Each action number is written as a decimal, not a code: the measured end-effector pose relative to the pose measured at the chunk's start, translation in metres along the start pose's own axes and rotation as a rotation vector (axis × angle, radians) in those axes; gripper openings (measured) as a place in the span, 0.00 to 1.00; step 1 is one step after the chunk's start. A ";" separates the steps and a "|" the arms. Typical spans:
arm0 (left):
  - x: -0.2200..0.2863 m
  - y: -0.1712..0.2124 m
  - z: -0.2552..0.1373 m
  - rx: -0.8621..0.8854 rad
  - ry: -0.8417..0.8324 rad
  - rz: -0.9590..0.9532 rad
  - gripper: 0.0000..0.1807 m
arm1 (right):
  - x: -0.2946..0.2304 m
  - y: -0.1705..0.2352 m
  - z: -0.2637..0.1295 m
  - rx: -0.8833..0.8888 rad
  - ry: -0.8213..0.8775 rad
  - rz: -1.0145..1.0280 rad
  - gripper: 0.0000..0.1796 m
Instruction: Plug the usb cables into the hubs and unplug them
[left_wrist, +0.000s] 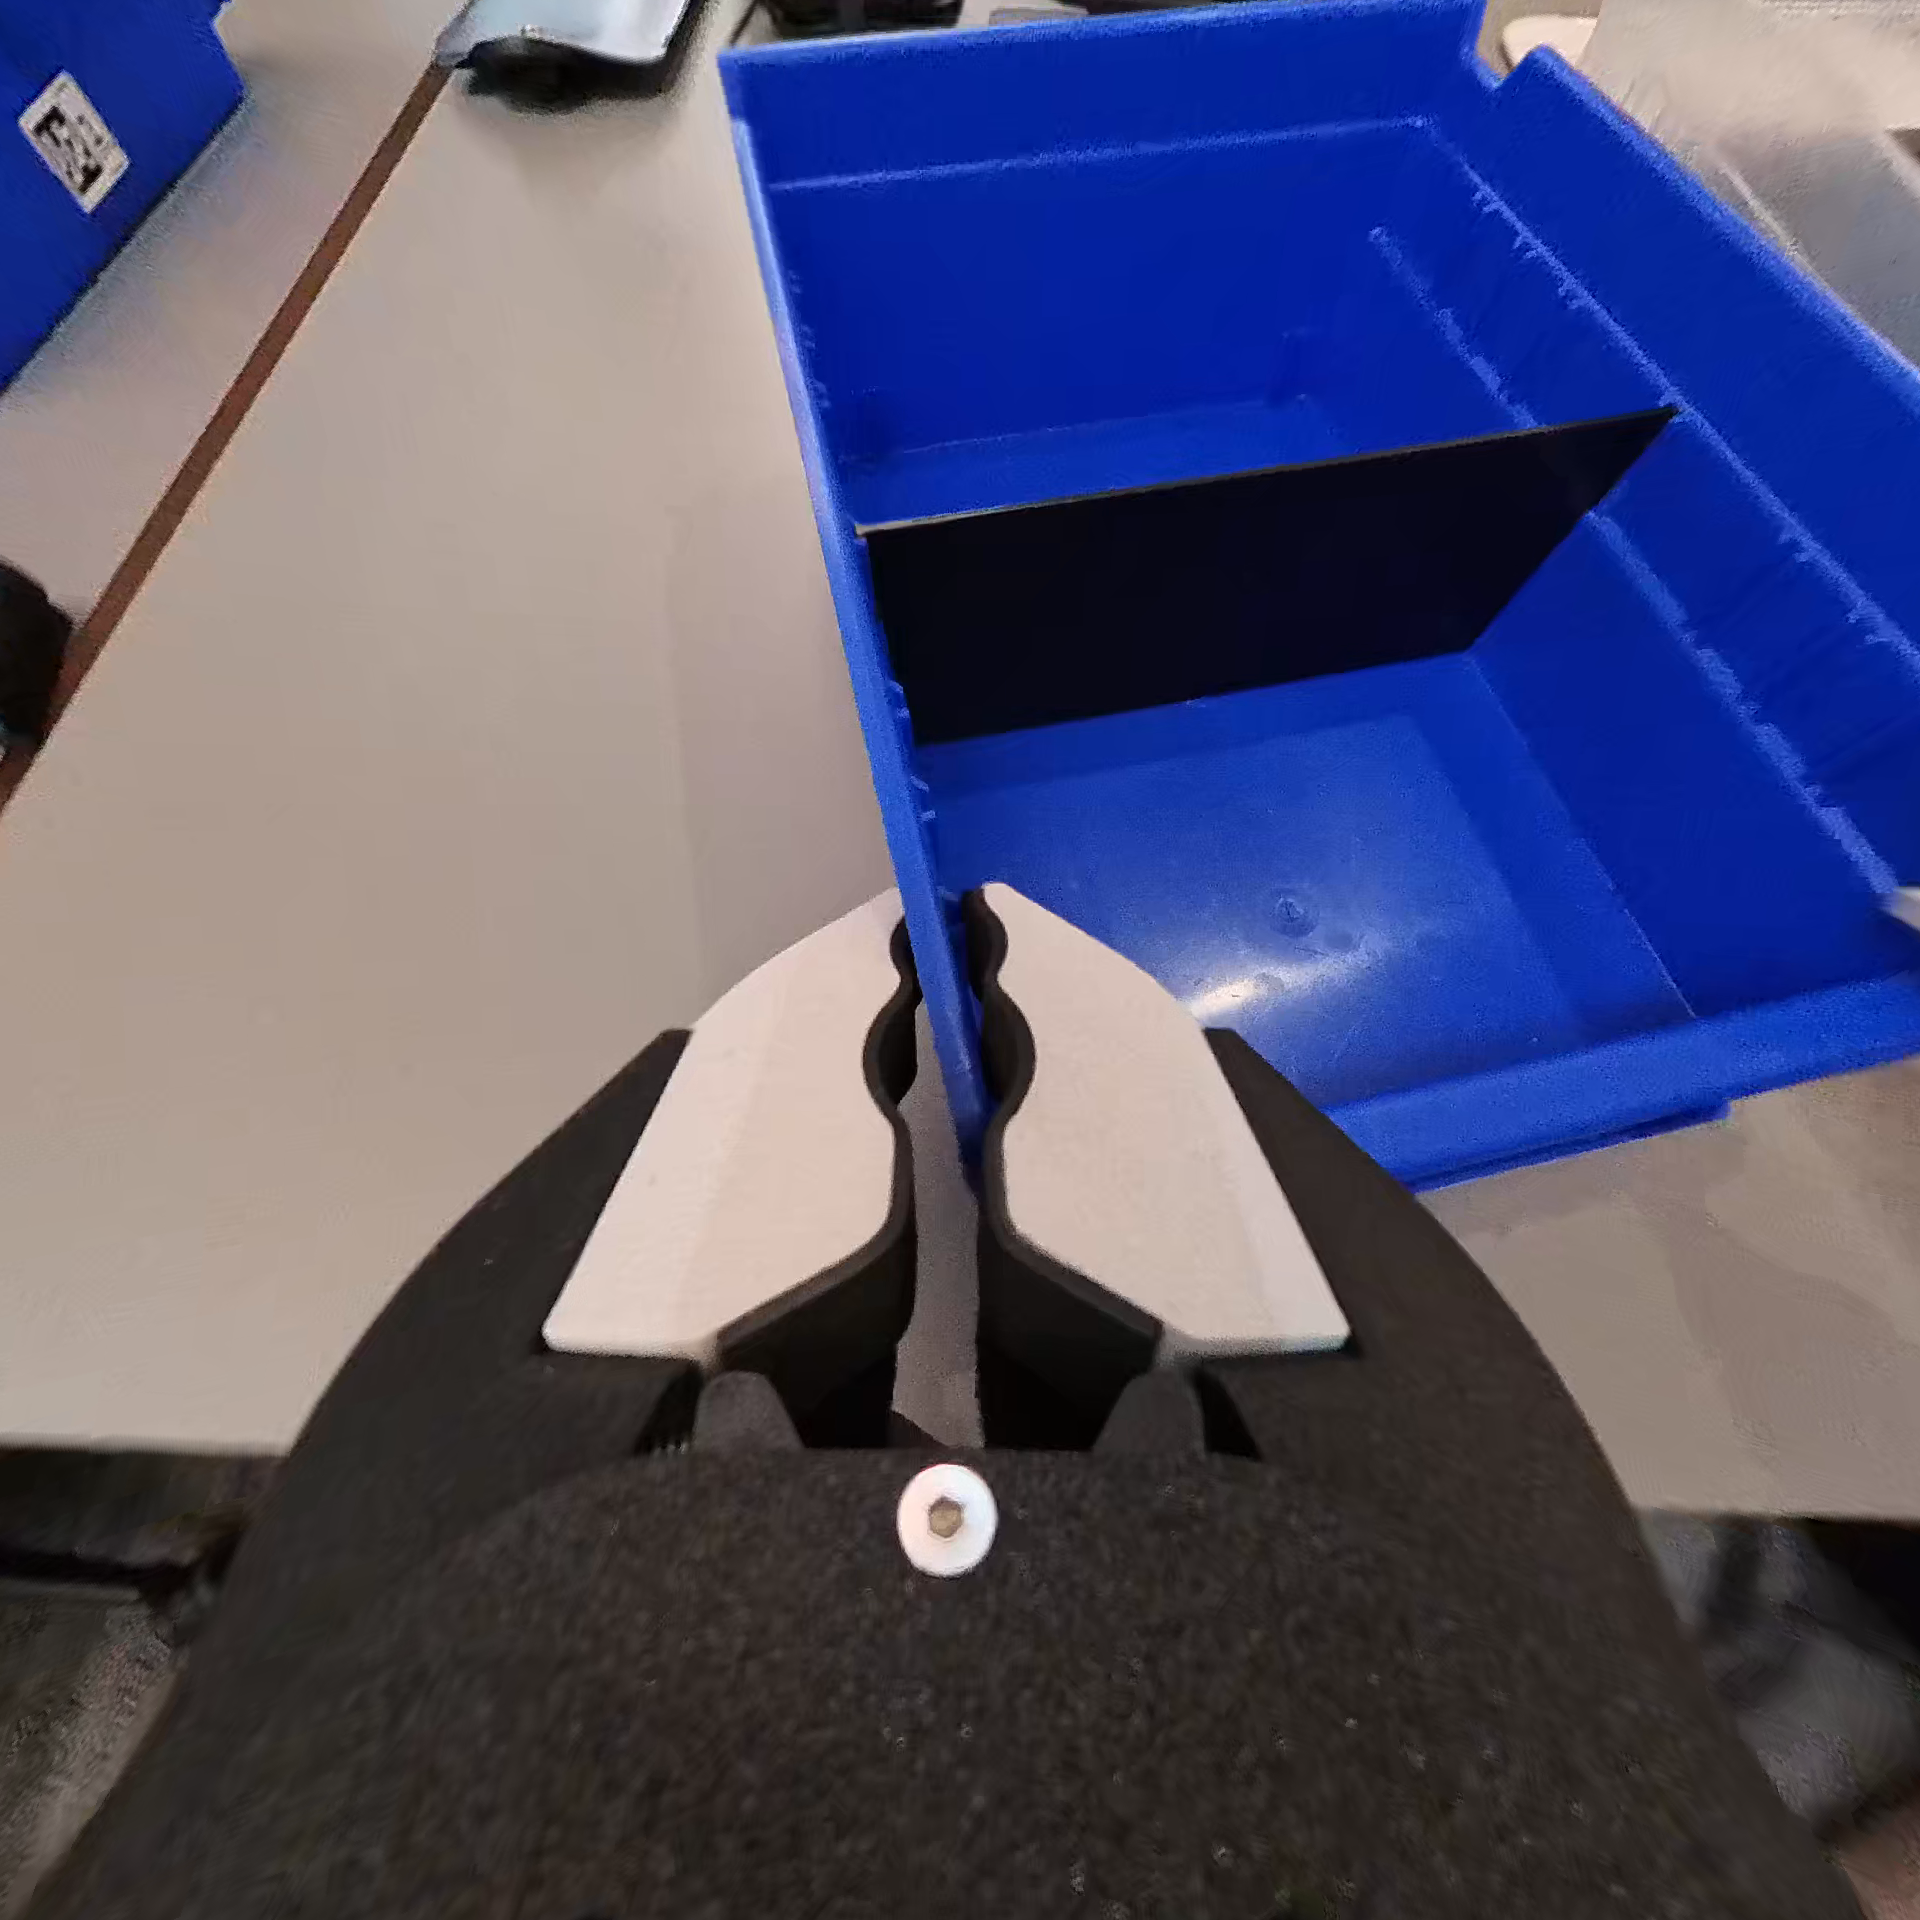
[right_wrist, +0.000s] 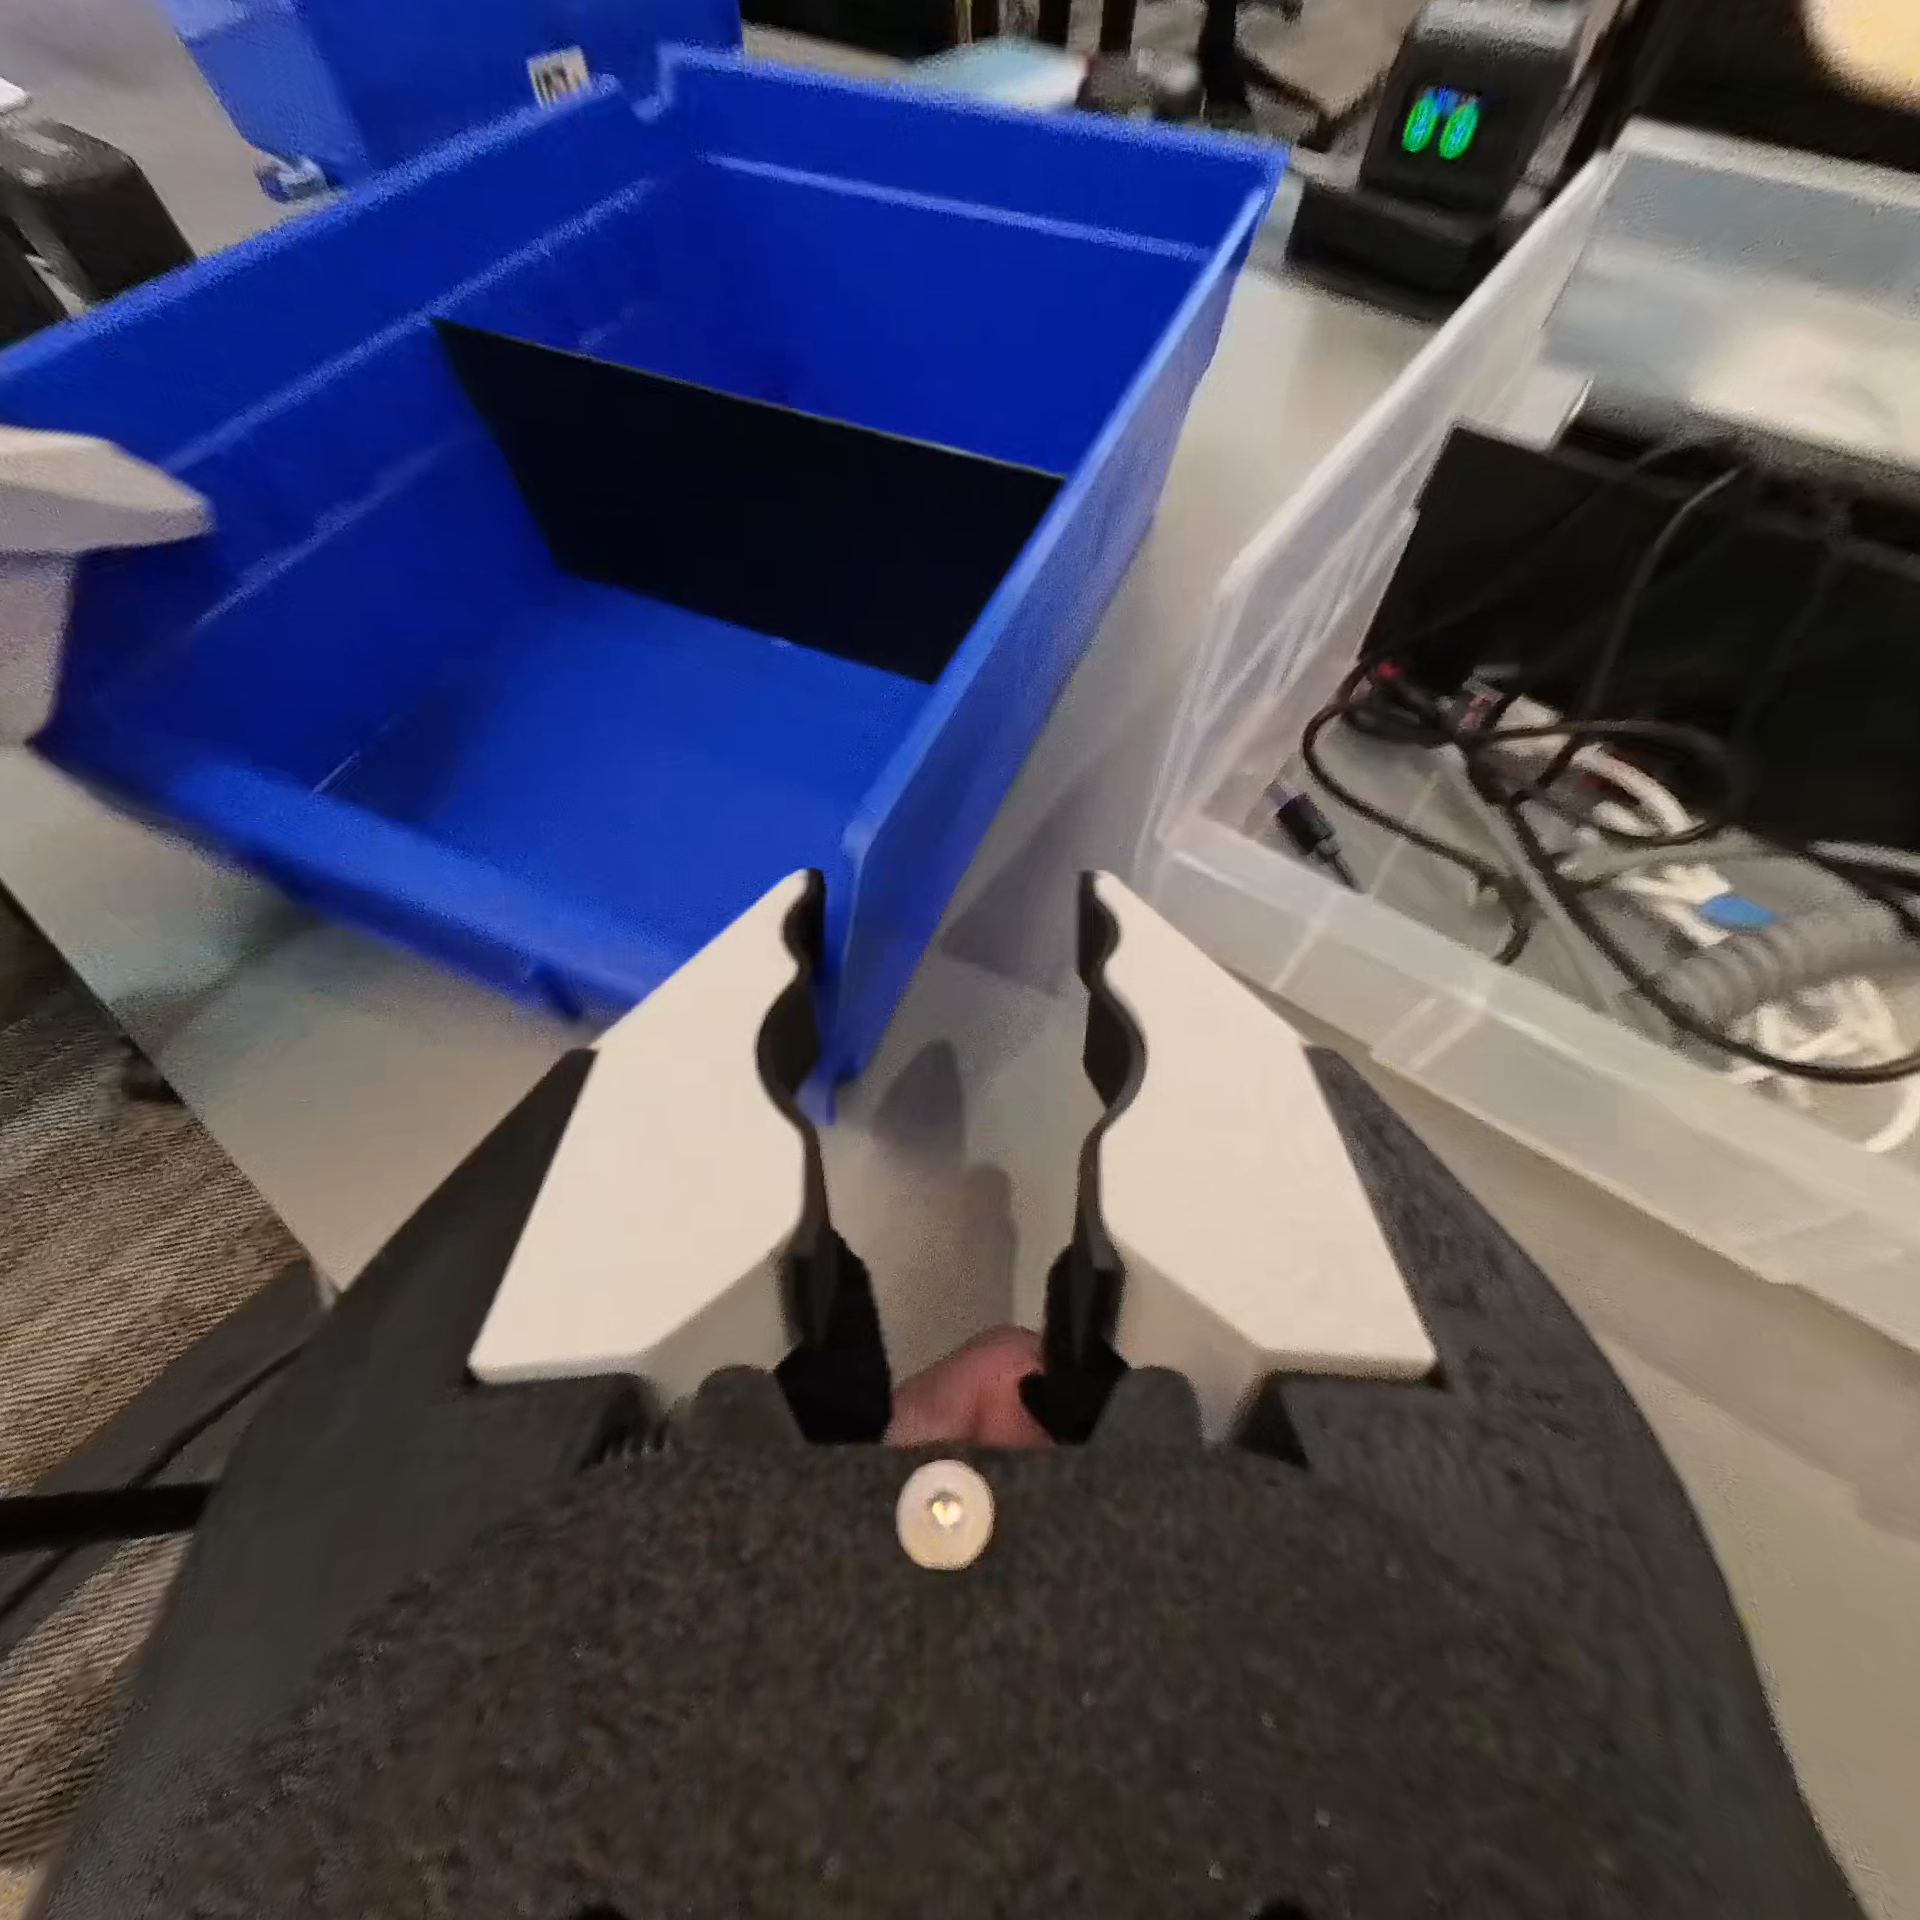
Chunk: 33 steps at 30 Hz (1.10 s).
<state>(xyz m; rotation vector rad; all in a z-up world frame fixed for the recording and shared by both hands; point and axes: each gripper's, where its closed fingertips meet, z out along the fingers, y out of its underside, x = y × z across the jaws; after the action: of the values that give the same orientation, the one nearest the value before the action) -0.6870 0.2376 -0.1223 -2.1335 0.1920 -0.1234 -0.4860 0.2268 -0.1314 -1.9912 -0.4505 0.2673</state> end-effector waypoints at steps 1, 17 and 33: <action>0.004 0.005 -0.008 0.010 -0.007 -0.015 0.03 | -0.006 0.003 0.005 -0.013 -0.027 0.012 0.23; 0.102 -0.095 -0.078 0.369 -0.075 0.046 0.03 | 0.072 -0.083 -0.097 0.284 0.261 -0.047 0.02; 0.528 -0.126 0.037 0.370 0.445 0.239 0.04 | 0.424 0.022 -0.312 0.207 0.911 0.154 0.02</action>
<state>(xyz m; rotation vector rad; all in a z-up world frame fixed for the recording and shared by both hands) -0.1510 0.2374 -0.0287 -1.6767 0.6322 -0.4573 0.0197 0.1448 -0.0087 -1.7260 0.3034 -0.4784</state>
